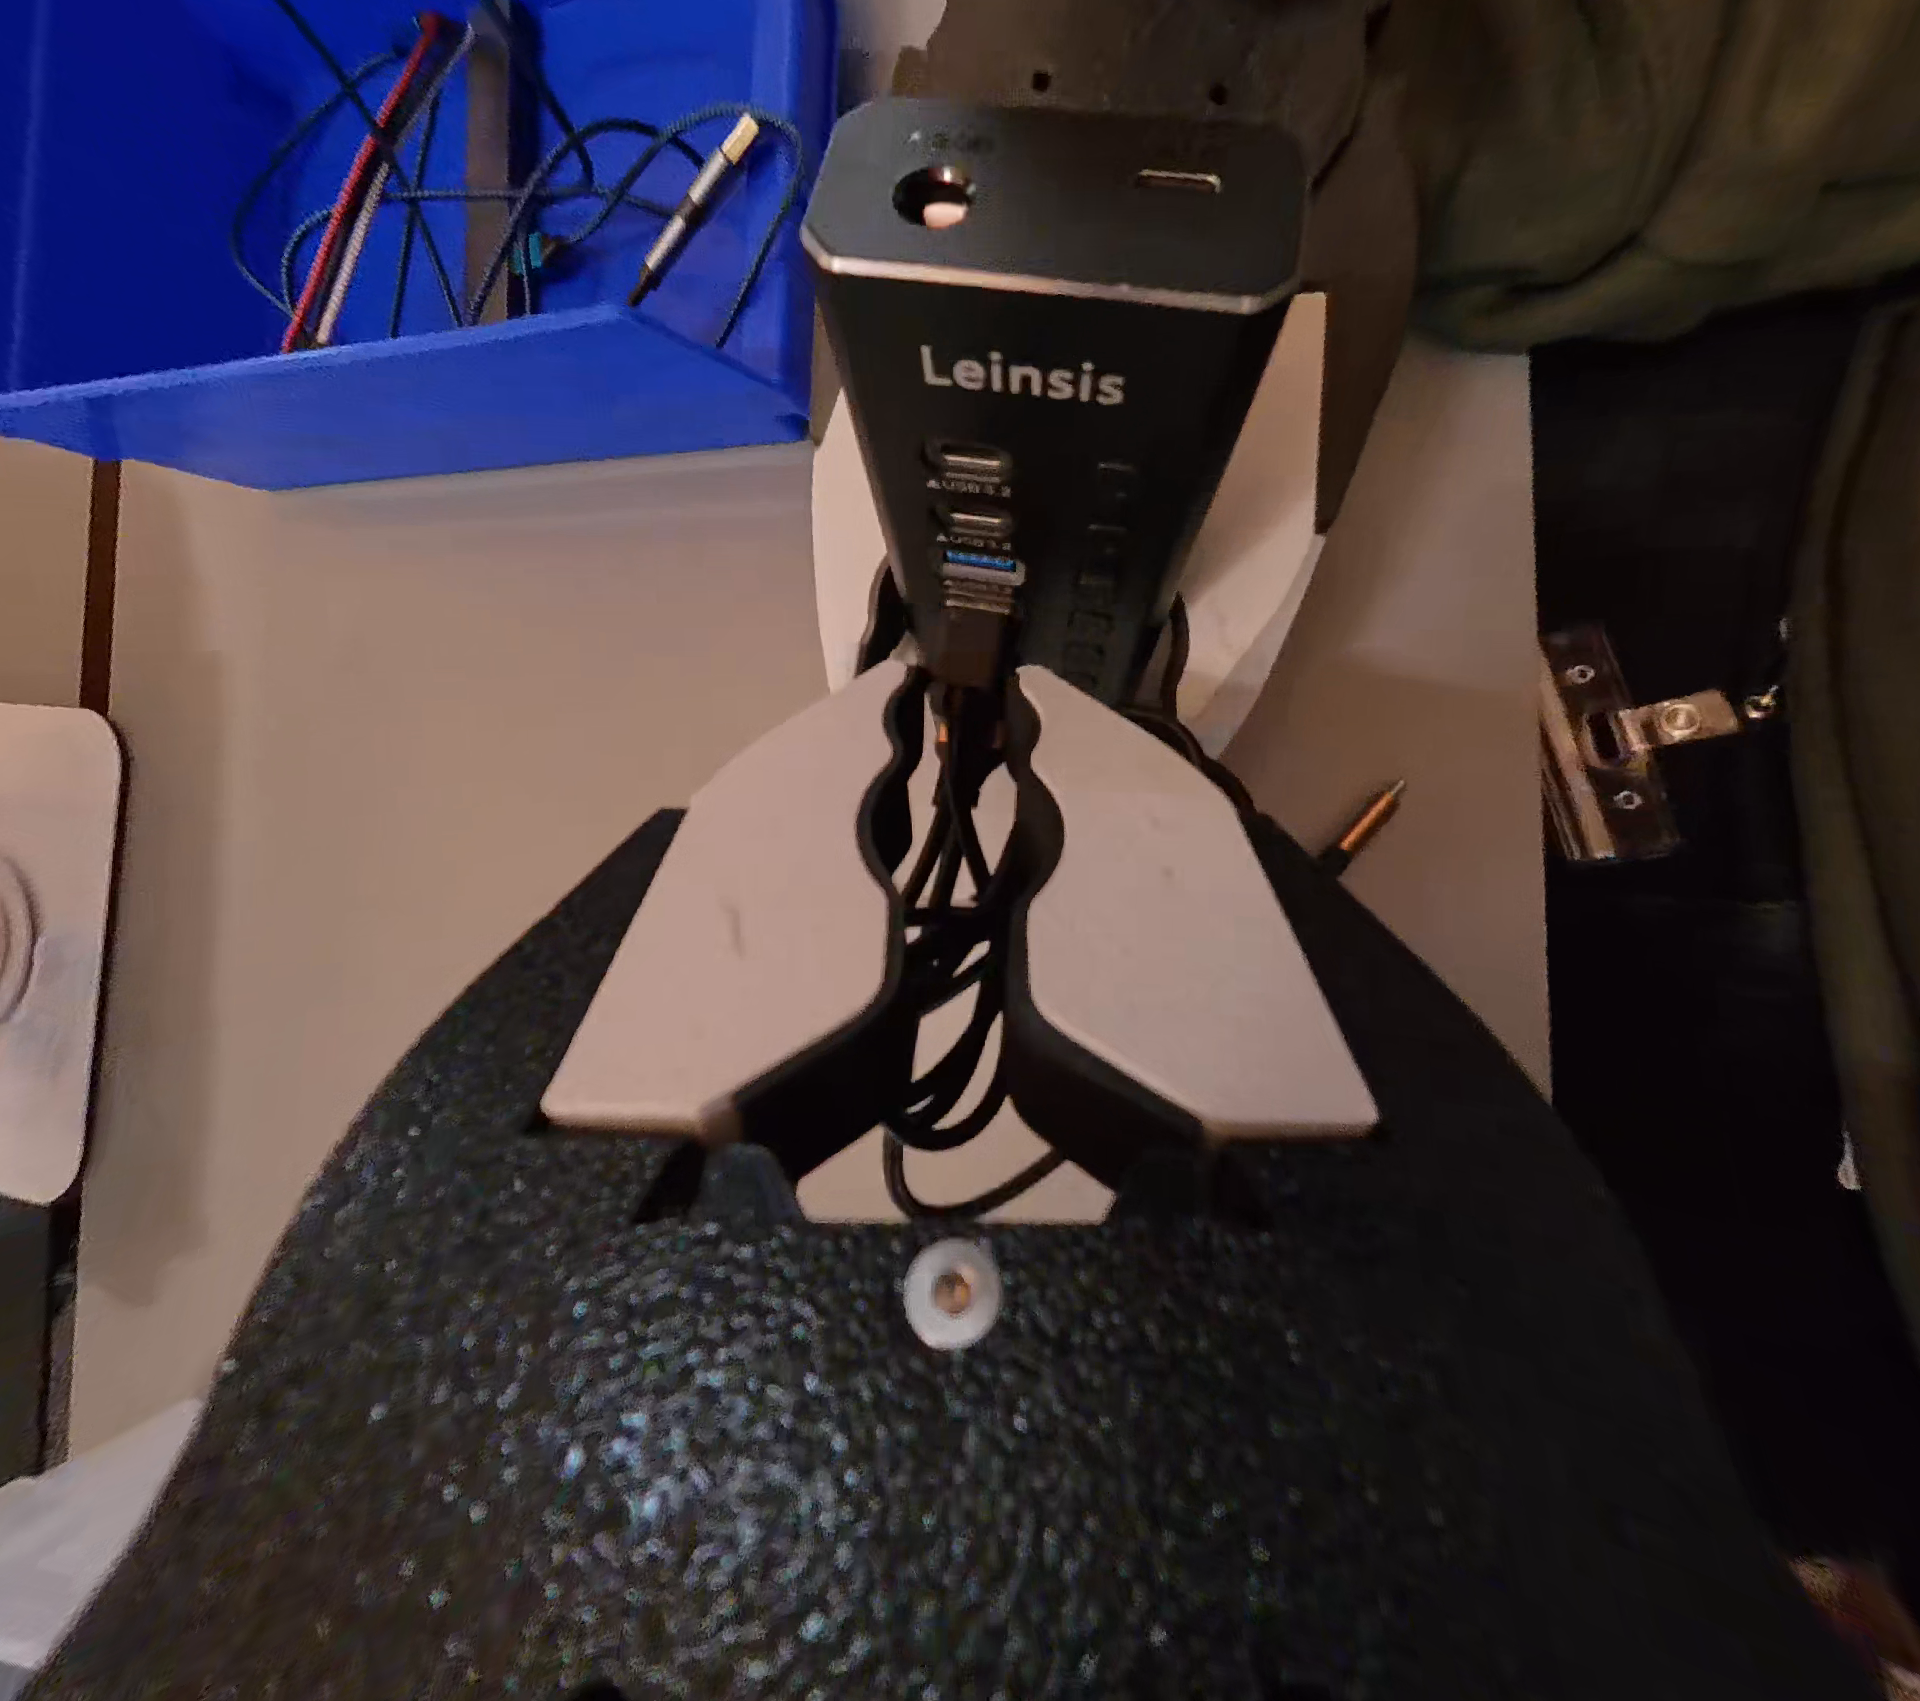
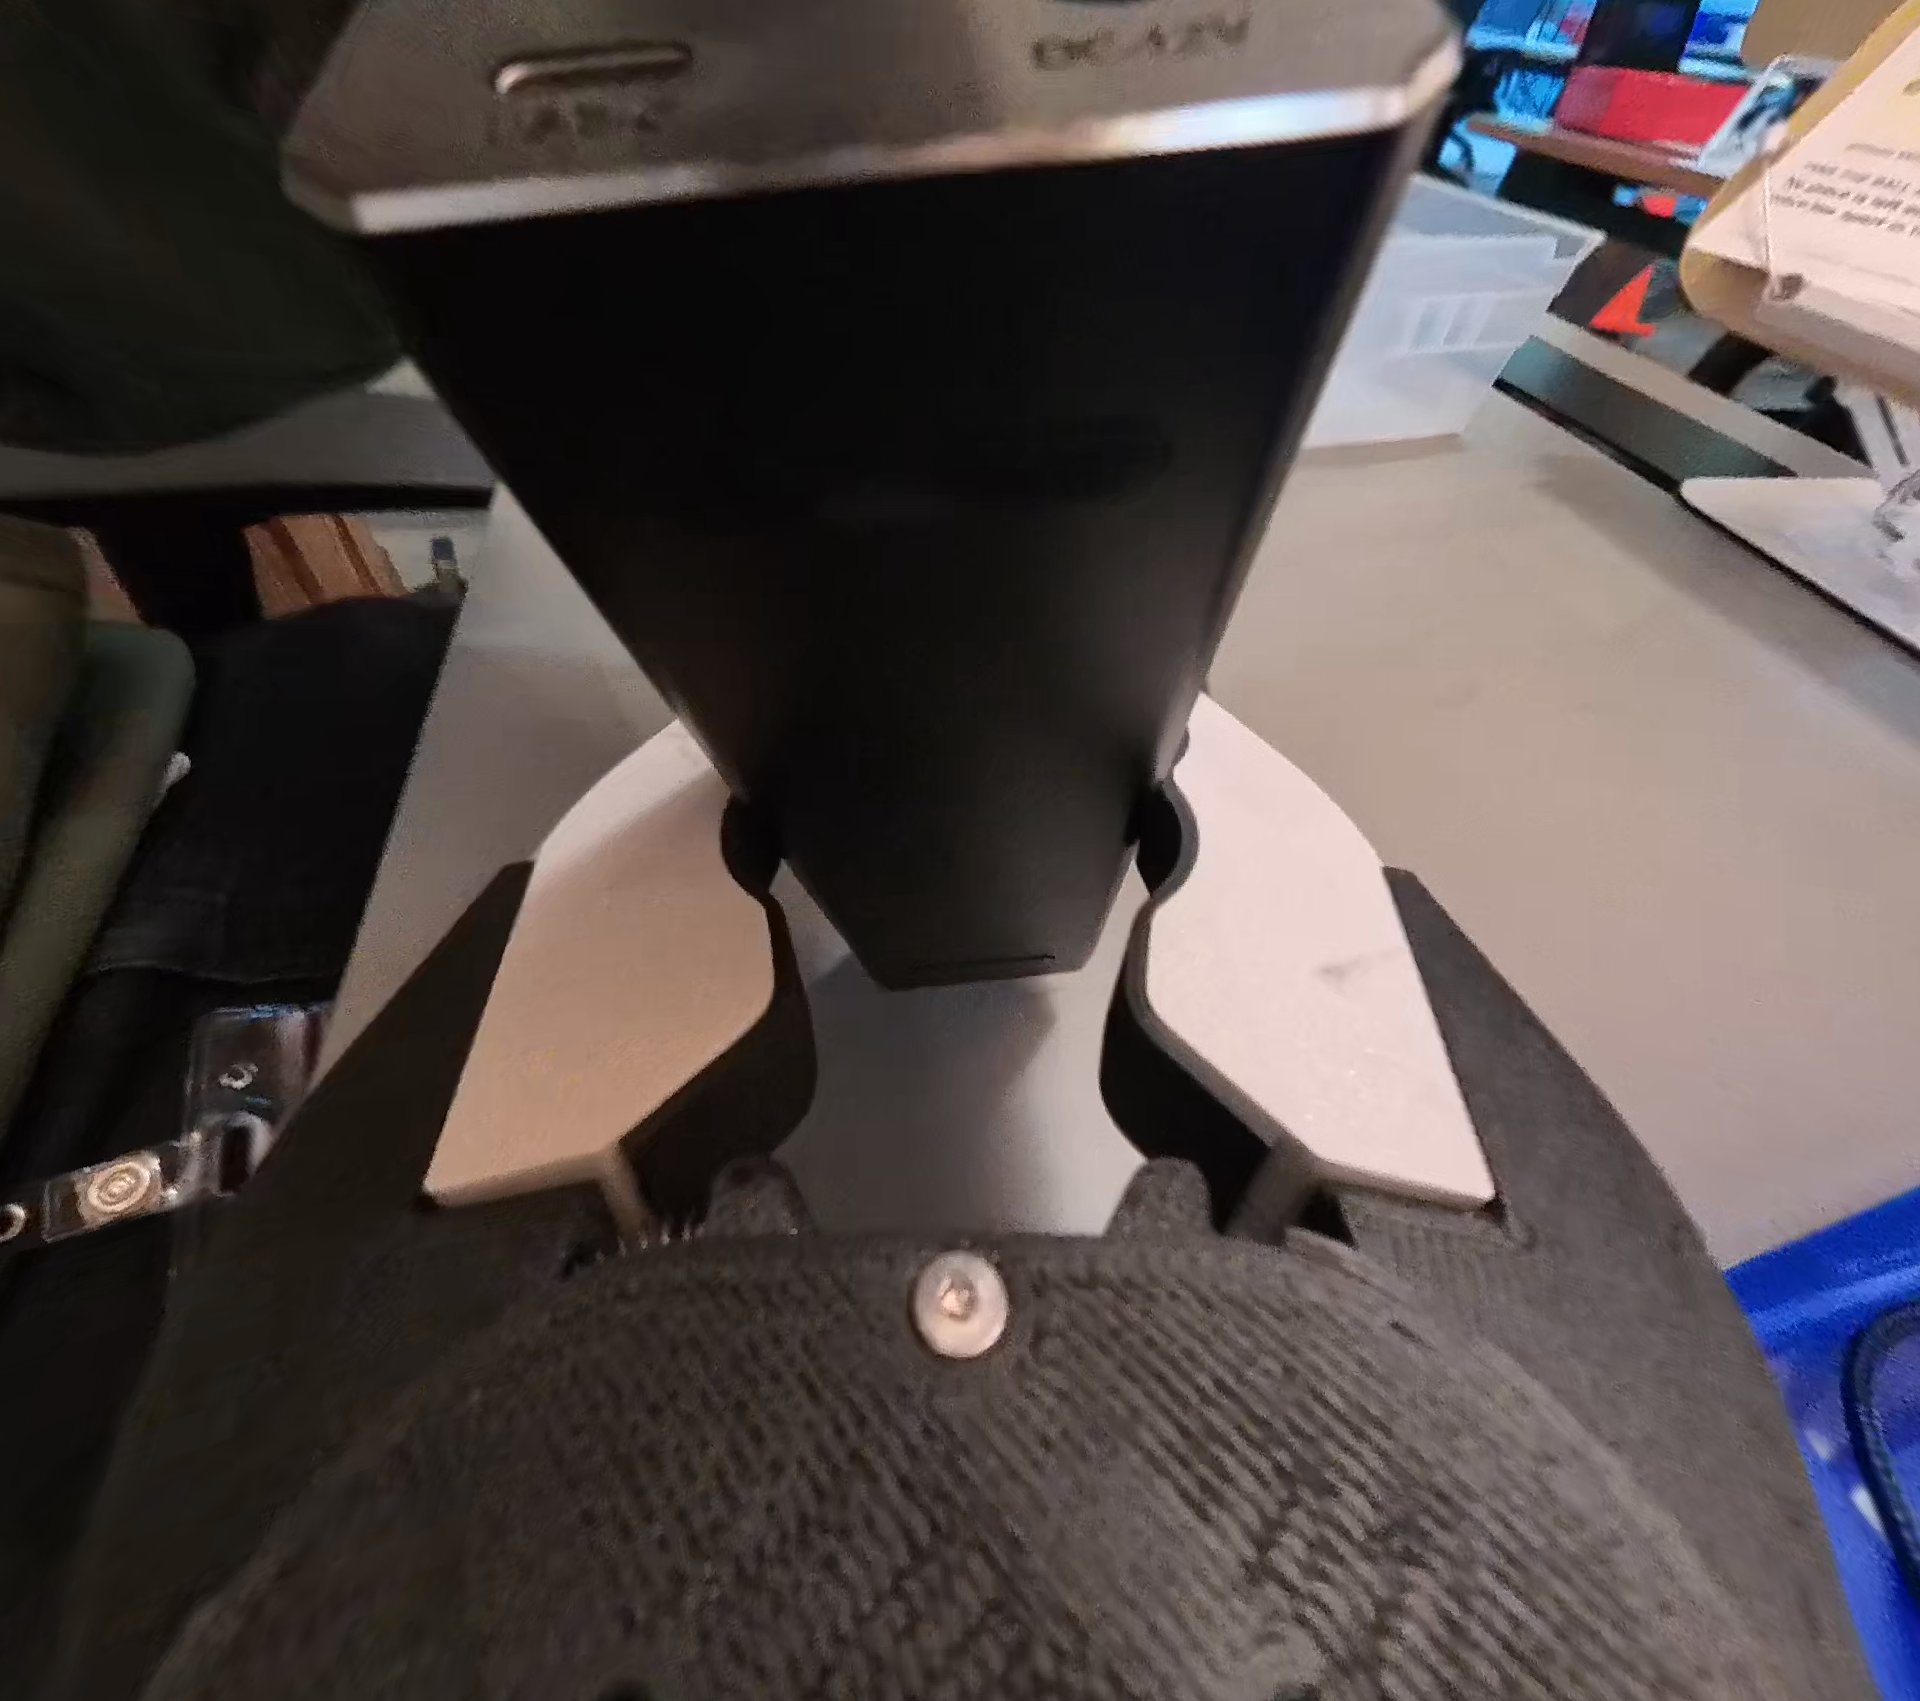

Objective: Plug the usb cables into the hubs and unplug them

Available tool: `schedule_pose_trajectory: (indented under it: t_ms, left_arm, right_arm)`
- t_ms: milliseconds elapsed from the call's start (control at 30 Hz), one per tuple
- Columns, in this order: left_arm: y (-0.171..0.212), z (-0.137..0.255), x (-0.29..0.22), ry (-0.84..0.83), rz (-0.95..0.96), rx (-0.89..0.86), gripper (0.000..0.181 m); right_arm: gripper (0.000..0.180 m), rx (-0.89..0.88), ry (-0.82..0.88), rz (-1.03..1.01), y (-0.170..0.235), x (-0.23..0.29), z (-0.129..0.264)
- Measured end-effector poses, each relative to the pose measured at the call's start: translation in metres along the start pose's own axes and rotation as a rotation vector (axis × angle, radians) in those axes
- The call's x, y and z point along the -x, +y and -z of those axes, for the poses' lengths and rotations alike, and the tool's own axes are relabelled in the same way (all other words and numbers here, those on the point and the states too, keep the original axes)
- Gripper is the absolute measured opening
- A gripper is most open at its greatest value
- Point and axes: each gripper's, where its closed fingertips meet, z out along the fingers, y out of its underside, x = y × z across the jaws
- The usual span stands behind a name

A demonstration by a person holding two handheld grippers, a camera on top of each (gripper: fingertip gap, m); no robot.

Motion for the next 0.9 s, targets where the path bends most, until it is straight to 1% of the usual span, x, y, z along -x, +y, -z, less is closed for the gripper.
schedule_pose_trajectory:
  t_ms: [100, 200, 333, 367, 433, 500, 567, 633, 700, 767, 833, 900]
  left_arm:
    - [0.009, -0.005, -0.002, 0.002, -0.006, 0.044, 0.013]
    - [0.005, -0.003, 0.000, -0.017, 0.019, -0.016, 0.014]
    - [-0.011, 0.007, 0.003, -0.089, 0.018, -0.088, 0.017]
    - [-0.018, 0.016, 0.008, -0.138, 0.024, -0.134, 0.023]
    - [-0.033, 0.045, 0.022, -0.233, 0.086, -0.287, 0.031]
    - [-0.036, 0.081, 0.041, -0.332, 0.189, -0.464, 0.033]
    - [-0.014, 0.107, 0.063, -0.445, 0.298, -0.560, 0.033]
    - [0.027, 0.109, 0.074, -0.497, 0.393, -0.535, 0.037]
    - [0.065, 0.091, 0.072, -0.473, 0.457, -0.475, 0.041]
    - [0.090, 0.069, 0.063, -0.418, 0.492, -0.437, 0.046]
    - [0.104, 0.049, 0.056, -0.368, 0.498, -0.406, 0.048]
    - [0.109, 0.035, 0.053, -0.339, 0.480, -0.379, 0.050]
  right_arm:
    - [0.070, 0.046, 0.003, 0.018, 0.006, 0.001, -0.003]
    - [0.070, -0.011, 0.014, 0.012, -0.001, -0.003, 0.001]
    - [0.070, -0.097, 0.008, -0.006, -0.012, -0.003, 0.008]
    - [0.070, -0.111, 0.015, -0.007, -0.016, -0.004, 0.010]
    - [0.070, -0.133, 0.031, -0.008, -0.023, -0.007, 0.016]
    - [0.070, -0.168, 0.081, -0.014, -0.037, -0.015, 0.026]
    - [0.070, -0.218, 0.147, -0.035, -0.056, -0.025, 0.041]
    - [0.070, -0.286, 0.236, -0.040, -0.083, -0.035, 0.064]
    - [0.070, -0.330, 0.322, -0.031, -0.107, -0.044, 0.090]
    - [0.070, -0.329, 0.493, -0.021, -0.124, -0.062, 0.120]
    - [0.069, -0.331, 0.671, -0.031, -0.138, -0.085, 0.152]
    - [0.070, -0.331, 0.762, -0.081, -0.149, -0.105, 0.180]
